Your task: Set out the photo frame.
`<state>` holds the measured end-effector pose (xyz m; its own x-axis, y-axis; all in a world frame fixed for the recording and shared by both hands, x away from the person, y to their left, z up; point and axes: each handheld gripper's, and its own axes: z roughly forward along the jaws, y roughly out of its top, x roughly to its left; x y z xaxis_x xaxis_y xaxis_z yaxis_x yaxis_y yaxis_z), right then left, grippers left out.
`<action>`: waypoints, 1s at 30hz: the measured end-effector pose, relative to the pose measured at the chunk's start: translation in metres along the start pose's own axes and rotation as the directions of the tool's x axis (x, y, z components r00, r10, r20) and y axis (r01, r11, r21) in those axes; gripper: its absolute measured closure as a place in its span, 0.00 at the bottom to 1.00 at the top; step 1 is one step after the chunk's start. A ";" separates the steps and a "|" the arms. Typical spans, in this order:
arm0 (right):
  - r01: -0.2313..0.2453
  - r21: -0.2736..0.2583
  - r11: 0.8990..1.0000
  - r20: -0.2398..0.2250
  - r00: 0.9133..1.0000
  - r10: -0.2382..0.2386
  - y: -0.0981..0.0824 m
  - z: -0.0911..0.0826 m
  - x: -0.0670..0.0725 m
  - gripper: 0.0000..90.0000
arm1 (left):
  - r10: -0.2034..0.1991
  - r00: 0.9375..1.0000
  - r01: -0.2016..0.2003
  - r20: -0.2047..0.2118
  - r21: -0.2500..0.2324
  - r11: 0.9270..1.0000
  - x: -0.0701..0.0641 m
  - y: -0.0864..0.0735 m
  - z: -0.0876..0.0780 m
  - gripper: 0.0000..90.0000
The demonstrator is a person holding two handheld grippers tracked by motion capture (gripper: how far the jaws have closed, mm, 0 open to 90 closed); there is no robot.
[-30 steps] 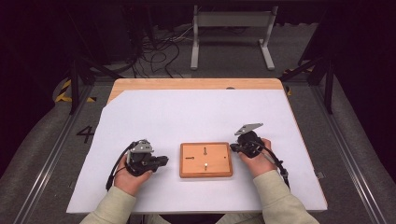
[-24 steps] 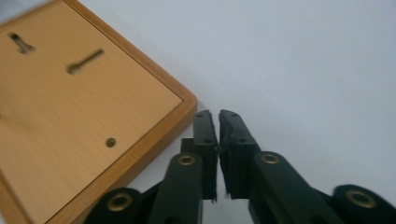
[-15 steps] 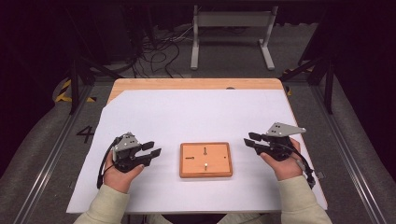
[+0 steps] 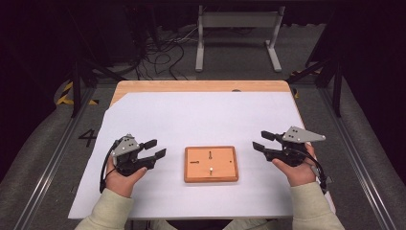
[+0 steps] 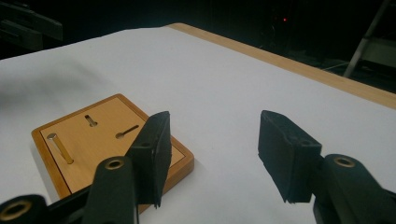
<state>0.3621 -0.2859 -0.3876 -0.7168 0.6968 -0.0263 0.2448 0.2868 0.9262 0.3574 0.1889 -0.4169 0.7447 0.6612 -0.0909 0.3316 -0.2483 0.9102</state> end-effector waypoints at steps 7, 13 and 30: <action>-0.008 -0.030 1.000 0.002 1.000 0.008 -0.002 -0.002 -0.001 0.49 | 0.028 0.998 -0.026 0.052 -0.023 0.999 -0.009 0.003 0.007 0.54; -0.008 -0.042 0.999 0.029 1.000 0.010 -0.004 -0.011 -0.002 0.50 | 0.054 0.991 -0.050 0.125 -0.036 0.998 -0.023 0.010 0.020 0.53; -0.031 -0.047 0.998 0.007 0.999 0.031 -0.008 -0.022 -0.004 0.57 | 0.085 0.963 -0.082 0.257 -0.021 0.996 -0.059 0.022 0.065 0.54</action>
<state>0.3488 -0.3053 -0.3873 -0.7043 0.7099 -0.0001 0.2355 0.2338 0.9433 0.3589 0.0984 -0.4176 0.8940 0.4333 -0.1144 0.2571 -0.2867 0.9229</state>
